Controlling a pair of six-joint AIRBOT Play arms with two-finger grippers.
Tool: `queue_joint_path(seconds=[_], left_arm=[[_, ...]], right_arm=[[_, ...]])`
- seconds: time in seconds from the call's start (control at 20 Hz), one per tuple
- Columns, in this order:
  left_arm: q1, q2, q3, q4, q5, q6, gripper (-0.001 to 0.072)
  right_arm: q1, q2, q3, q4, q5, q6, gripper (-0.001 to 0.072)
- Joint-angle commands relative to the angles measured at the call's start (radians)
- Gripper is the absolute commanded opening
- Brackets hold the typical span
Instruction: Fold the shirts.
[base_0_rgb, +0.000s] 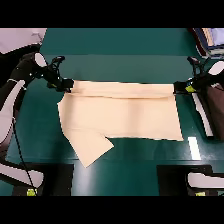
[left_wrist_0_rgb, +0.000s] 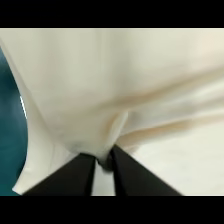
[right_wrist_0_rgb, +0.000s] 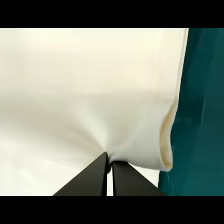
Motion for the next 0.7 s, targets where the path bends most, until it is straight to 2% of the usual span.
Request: queue_joint_path(seconds=[0.0,0.05,0.2,0.45,0.65], left_arm=[[0.0,0.035,-0.031,0.001,-0.011,-0.012,0.0476],[0.0,0.066,-0.032,0.014,-0.027,-0.012,0.049],[0.0,0.204,-0.13,0.069,-0.063,-0.012,0.049],[0.0,0.554,-0.589,0.044,-0.054,-0.047,0.049],[0.0,0.775,-0.891,-0.034,-0.024,-0.13,0.049]], right_arm=[[-0.006,0.021,-0.016,0.051,0.014,-0.001,0.0416],[-0.018,0.021,0.005,0.089,0.054,-0.002,0.0447],[-0.069,0.101,-0.034,0.183,0.113,-0.035,0.0446],[-0.127,0.322,-0.222,0.212,0.117,-0.05,0.0446],[-0.129,0.407,-0.266,0.213,0.103,-0.05,0.0446]])
